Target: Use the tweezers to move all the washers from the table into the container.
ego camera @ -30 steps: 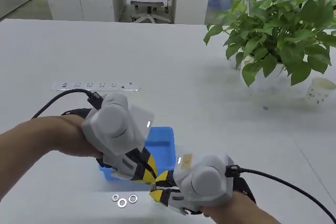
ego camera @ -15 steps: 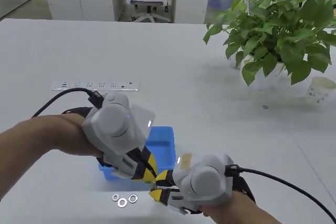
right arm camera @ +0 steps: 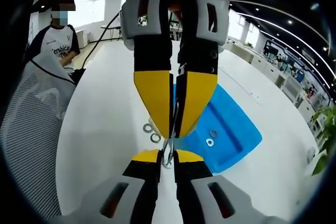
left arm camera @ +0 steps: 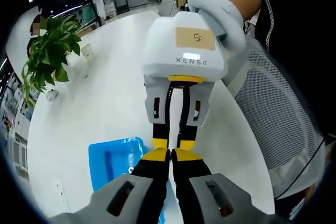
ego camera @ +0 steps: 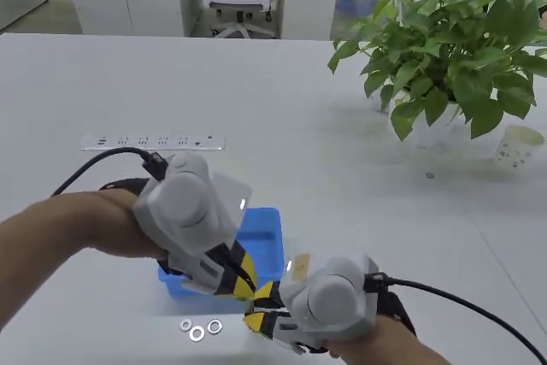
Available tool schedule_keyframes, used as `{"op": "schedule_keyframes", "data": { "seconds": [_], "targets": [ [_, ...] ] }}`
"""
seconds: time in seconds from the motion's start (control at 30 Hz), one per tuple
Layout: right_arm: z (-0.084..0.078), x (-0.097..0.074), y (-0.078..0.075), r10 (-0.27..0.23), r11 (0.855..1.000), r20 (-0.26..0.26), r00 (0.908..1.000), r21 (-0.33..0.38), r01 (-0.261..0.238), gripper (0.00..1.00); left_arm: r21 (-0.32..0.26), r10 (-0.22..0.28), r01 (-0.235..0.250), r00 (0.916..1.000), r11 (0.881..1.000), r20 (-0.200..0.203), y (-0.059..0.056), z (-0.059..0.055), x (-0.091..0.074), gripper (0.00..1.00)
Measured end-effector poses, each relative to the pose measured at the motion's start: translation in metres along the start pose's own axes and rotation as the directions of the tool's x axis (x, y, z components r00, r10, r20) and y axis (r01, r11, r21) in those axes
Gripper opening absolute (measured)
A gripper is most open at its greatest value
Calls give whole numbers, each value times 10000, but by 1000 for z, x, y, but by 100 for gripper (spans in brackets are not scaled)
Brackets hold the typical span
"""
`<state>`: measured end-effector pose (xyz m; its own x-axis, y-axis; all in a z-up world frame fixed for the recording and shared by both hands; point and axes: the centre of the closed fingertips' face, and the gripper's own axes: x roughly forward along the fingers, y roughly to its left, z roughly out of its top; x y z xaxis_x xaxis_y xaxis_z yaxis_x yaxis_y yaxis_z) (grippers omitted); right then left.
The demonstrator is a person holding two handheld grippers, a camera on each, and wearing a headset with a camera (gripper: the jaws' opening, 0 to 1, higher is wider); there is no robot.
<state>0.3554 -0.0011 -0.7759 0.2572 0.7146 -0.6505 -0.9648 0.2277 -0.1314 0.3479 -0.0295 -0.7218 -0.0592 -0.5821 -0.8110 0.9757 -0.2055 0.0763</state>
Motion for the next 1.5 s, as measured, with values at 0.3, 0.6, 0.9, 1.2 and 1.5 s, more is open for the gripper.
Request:
{"op": "schedule_keyframes", "data": {
  "seconds": [0.3,0.6,0.9,1.2,1.5],
  "targets": [
    [0,0,-1,-49,9994,-49,10000,329,50,10,-20,25,-25,10000,10000,21,2,0,0,6],
    [0,0,-1,-110,9980,-48,9999,618,113,8,-34,0,0,10000,10000,19,0,0,0,6],
    [0,0,1,-133,9969,-11,9999,770,134,8,-3,5,-5,10000,10000,-33,-1,-1,-1,6],
    [5,-4,1,-180,9973,55,9998,707,176,8,6,40,-40,10000,10000,-49,-2,2,-7,6],
    [16,-11,1,-178,9981,106,9998,598,171,8,146,135,-133,9998,9998,-130,-4,8,-18,6]
  ]
}}
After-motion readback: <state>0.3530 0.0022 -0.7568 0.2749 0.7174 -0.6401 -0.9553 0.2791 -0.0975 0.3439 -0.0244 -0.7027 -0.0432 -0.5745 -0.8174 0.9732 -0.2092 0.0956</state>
